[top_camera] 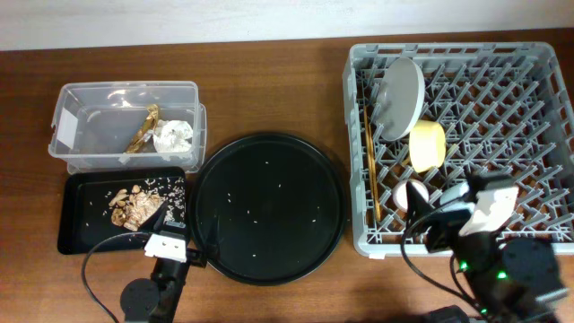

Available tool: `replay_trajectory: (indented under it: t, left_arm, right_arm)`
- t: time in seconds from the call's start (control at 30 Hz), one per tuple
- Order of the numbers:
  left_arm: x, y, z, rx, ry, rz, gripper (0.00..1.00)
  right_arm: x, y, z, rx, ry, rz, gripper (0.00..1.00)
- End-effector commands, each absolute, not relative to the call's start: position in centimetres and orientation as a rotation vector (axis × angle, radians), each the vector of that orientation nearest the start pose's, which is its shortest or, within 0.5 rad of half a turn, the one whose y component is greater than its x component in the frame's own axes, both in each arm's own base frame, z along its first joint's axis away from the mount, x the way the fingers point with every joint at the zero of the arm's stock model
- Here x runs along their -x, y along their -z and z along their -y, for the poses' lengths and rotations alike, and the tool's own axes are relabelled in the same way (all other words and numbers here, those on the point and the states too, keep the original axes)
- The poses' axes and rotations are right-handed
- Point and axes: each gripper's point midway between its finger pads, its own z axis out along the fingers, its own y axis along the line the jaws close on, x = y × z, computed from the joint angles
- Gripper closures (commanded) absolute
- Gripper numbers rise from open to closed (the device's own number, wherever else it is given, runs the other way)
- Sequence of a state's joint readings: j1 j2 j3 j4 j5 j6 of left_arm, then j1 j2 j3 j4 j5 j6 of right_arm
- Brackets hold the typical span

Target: Sort waste into correct bins and load items into the dishwasher rack

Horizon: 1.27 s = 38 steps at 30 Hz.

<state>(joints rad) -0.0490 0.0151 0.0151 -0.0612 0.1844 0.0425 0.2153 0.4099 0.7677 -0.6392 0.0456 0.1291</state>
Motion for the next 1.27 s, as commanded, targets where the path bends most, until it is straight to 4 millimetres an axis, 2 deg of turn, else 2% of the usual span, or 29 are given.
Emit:
replay_trajectory:
  t: [0.0, 0.03, 0.13, 0.27, 0.33, 1.23]
  left_arm:
    - [-24.1, -16.1, 4.4, -0.23, 0.153, -1.618, 0.01]
    - [-24.1, -16.1, 4.4, -0.23, 0.153, -1.618, 0.01]
    - [-24.1, -16.1, 4.4, -0.23, 0.153, -1.618, 0.01]
    - [-24.1, -16.1, 4.4, -0.231, 0.153, -1.618, 0.0]
    - [-24.1, -16.1, 4.4, -0.23, 0.153, -1.618, 0.01]
    - [-24.1, -16.1, 4.4, -0.23, 0.152, -1.618, 0.01]
  right_arm:
    - [-20.9, -24.0, -4.4, 0.083, -0.277, -1.837, 0.01]
    - [-20.9, -22.1, -3.7, 0.053, -0.252, -1.832, 0.01]
    - [-21.7, -18.6, -2.5, 0.007, -0.213, -1.789, 0.01]
    - [-23.8, -15.9, -2.5, 0.014, -0.209, -1.71, 0.01]
    - [-24.5, -16.3, -2.5, 0.022, -0.205, -1.622, 0.01]
    - [-24.5, -16.0, -2.5, 0.02, -0.204, -1.635, 0.01]
